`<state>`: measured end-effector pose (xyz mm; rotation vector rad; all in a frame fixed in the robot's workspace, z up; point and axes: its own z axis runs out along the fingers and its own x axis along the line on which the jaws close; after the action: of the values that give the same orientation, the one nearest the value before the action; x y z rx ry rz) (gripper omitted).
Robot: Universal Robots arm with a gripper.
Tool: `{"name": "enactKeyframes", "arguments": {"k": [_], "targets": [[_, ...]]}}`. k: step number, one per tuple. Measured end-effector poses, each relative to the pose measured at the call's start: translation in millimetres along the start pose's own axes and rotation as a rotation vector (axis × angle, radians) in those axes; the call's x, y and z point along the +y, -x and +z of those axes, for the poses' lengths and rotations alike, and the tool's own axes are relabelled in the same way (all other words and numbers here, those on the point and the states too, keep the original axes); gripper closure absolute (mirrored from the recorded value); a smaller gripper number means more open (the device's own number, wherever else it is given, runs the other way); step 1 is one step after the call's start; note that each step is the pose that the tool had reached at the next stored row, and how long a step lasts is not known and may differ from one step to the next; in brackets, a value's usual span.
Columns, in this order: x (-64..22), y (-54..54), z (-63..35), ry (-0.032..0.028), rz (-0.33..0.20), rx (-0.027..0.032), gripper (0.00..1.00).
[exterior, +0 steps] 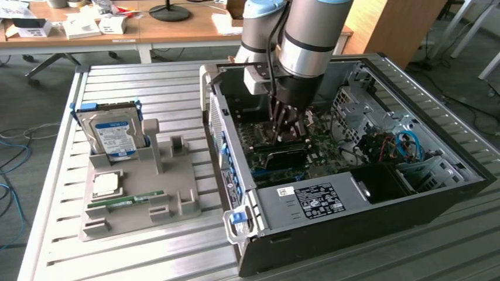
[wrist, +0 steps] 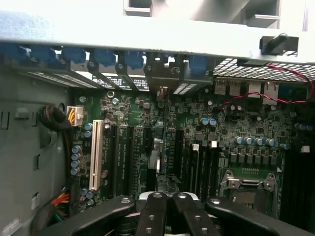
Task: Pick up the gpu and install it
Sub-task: 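Press down on the gpu until it lock into place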
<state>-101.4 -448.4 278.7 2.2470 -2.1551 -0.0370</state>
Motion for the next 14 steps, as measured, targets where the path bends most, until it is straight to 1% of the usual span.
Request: {"name": "enactKeyframes", "arguments": {"k": [4, 8, 14], "targets": [[0.3, 0.0, 5.0, -0.0013, 0.000, 0.0005, 0.89], [0.7, 0.1, 7.9, -0.0025, -0.001, 0.0006, 0.89], [0.8, 0.1, 8.8, -0.0032, -0.001, 0.0005, 0.89]]}}
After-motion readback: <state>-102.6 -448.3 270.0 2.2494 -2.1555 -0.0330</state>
